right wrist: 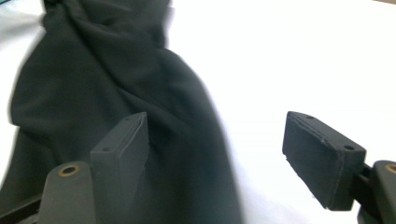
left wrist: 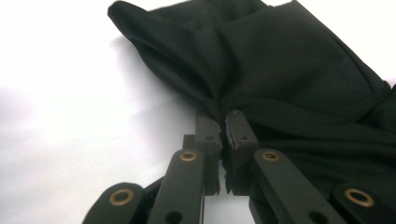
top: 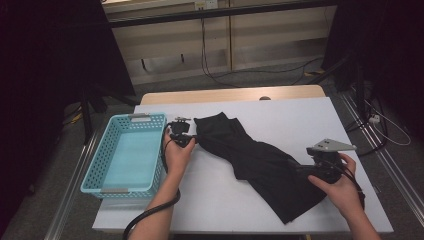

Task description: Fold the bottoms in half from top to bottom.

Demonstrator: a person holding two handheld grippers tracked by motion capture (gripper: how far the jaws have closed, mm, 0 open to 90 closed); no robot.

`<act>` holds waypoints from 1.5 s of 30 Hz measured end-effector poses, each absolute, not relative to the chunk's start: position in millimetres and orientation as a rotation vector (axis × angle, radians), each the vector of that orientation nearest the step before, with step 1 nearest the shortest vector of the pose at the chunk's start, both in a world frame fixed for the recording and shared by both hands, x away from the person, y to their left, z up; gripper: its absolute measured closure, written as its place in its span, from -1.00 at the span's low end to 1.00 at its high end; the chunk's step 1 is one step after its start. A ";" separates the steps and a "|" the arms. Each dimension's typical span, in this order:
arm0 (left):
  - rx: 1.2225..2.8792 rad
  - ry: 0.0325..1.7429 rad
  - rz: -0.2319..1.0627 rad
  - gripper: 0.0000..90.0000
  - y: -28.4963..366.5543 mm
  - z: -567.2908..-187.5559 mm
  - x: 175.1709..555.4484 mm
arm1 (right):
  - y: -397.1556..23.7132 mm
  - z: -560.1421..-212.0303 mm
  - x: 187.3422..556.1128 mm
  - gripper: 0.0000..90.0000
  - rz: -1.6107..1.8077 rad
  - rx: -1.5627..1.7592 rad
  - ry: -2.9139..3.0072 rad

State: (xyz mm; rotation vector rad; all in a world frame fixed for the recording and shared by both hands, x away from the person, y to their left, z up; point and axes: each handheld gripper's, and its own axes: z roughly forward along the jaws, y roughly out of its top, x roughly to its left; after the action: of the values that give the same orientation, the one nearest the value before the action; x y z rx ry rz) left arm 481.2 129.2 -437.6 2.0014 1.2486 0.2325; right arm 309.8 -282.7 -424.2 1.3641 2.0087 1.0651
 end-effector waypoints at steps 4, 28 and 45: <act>2.025 1.213 0.246 0.89 126.7 -436.0 479.0 | -294.7 -427.8 300.0 -0.42 1.068 1.396 1.995; 2.095 1.055 0.270 -0.58 123.4 -442.3 436.5 | -274.3 -448.4 295.6 0.78 0.894 1.352 2.204; 2.117 0.986 0.262 -0.59 119.4 -438.3 429.2 | -313.3 -442.6 297.9 0.74 0.950 1.425 2.100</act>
State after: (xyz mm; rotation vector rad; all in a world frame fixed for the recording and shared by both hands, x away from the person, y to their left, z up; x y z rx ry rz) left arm 429.2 119.4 -438.3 2.1167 0.9862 0.2622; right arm 297.9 -313.3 -442.6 1.4248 2.0999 0.9504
